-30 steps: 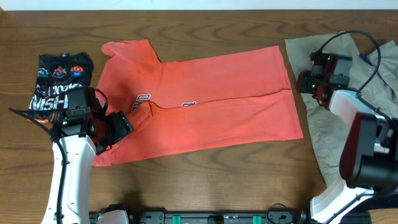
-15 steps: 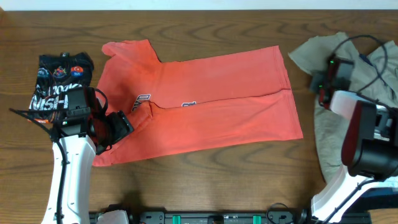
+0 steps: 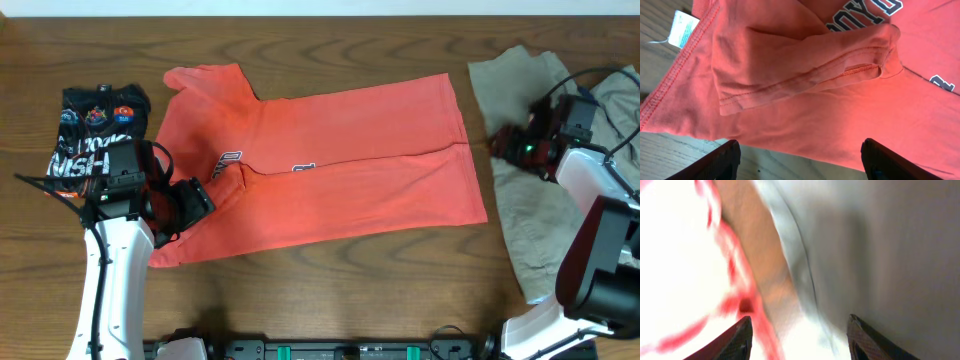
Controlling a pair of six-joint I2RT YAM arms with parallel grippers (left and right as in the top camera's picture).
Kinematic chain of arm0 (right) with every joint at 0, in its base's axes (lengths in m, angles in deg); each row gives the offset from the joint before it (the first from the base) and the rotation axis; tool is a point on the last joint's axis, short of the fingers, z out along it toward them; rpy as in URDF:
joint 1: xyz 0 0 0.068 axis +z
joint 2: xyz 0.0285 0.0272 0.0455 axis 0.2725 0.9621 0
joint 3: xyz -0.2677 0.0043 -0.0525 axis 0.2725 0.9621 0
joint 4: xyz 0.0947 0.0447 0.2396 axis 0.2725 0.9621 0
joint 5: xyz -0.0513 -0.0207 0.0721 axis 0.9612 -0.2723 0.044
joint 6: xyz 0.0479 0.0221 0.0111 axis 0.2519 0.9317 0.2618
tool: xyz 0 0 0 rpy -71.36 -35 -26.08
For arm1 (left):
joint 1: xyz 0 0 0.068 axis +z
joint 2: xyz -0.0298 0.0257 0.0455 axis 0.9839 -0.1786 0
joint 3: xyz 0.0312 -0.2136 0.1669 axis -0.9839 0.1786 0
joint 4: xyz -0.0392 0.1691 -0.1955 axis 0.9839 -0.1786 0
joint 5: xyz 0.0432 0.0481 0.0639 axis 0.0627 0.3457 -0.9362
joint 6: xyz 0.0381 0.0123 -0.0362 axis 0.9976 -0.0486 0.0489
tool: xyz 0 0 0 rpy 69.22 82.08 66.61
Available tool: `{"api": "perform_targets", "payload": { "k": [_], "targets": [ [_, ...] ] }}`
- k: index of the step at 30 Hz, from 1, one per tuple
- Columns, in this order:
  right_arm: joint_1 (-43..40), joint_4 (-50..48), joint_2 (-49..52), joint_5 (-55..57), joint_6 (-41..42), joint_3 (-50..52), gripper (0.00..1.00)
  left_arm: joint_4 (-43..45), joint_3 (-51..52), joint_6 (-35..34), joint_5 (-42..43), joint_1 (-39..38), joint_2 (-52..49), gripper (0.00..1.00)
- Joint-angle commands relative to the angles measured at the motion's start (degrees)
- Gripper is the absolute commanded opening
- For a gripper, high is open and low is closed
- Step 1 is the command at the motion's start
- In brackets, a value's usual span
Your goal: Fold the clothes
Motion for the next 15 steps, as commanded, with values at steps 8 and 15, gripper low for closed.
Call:
{"api": "perform_targets", "payload": {
  "k": [8,15],
  "targets": [
    [1.2,17.1,-0.1,2.7,-1.0,2.0,0.59,-0.1,0.0,1.8,-0.3,0.1,0.2,0.79],
    [3.6,22.6,-0.1,1.6,-3.6,2.1,0.52,-0.1,0.0,1.8,-0.3,0.1,0.2,0.79]
  ]
}}
